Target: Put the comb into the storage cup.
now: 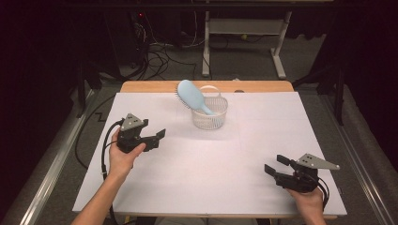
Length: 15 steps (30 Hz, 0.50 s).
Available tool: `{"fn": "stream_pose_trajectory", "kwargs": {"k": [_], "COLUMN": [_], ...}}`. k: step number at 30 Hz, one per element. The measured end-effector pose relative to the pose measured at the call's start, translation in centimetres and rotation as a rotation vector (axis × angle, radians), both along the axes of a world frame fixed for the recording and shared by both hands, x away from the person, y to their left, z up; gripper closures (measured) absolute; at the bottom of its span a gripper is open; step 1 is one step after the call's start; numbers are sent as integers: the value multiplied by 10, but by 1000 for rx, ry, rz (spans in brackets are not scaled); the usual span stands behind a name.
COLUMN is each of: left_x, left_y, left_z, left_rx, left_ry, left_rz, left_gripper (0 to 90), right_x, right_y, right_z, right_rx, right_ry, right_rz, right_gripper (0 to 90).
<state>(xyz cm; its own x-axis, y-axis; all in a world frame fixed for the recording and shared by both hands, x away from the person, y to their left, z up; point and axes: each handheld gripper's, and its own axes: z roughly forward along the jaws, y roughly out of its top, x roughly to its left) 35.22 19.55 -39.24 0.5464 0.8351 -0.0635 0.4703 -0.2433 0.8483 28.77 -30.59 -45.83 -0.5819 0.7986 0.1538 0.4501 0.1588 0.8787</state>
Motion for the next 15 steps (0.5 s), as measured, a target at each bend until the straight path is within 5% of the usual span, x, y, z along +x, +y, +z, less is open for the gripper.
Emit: {"fn": "stream_pose_trajectory", "kwargs": {"k": [15], "left_x": [-4], "left_y": [3], "left_z": [-6], "left_rx": [7], "left_ry": [3], "left_rz": [7], "left_gripper": [241], "right_x": [0], "right_y": [0], "right_z": [0], "right_rx": [0], "right_ry": [2], "right_rz": [-1], "right_gripper": [311]}}
